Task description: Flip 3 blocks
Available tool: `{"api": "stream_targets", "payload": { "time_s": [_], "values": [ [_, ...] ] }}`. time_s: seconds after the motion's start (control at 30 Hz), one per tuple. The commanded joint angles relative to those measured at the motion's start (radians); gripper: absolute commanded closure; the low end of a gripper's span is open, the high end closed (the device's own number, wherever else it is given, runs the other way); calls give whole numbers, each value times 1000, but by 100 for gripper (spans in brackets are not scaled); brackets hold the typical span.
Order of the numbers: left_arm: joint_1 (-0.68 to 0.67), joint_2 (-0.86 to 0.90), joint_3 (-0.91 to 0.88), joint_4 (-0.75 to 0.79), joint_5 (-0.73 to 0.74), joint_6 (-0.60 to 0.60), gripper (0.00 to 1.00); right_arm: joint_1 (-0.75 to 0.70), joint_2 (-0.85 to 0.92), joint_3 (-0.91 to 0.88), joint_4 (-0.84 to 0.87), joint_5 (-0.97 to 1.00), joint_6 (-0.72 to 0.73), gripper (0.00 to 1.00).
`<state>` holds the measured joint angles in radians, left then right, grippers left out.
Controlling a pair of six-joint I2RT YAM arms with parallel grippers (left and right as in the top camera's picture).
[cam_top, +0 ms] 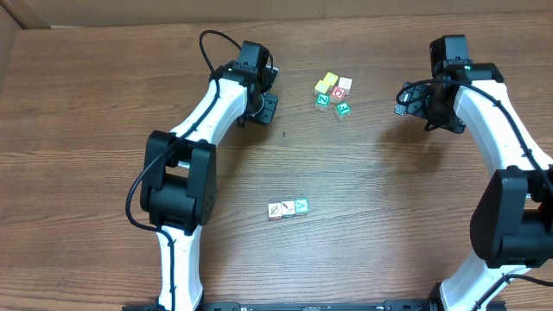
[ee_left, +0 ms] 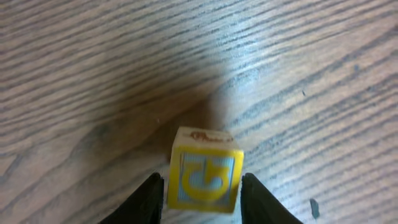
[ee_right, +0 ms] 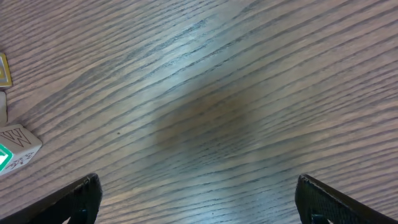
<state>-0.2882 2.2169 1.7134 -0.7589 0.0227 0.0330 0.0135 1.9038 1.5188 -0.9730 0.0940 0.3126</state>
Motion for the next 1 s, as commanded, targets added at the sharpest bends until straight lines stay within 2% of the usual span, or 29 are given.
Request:
{"api": "stream_targets", "payload": {
  "time_s": [0.0, 0.07, 0.17, 0.5, 0.97],
  "values": [
    [-6, -70, 6, -6, -4, 4, 66, 0, -32, 18, 2, 10, -6, 0],
    [-6, -71, 6, 1, -4, 5, 64, 0, -32, 18, 2, 10, -6, 0],
    [-7, -62, 6, 8, -5, 8, 56, 0, -32, 18, 2, 10, -6, 0],
    [-7, -16, 4, 25, -4, 16, 62, 0, -32, 18, 2, 10, -6, 0],
    [-8, -12, -60, 72, -4, 16, 58, 0, -32, 18, 2, 10, -6, 0]
  ]
}}
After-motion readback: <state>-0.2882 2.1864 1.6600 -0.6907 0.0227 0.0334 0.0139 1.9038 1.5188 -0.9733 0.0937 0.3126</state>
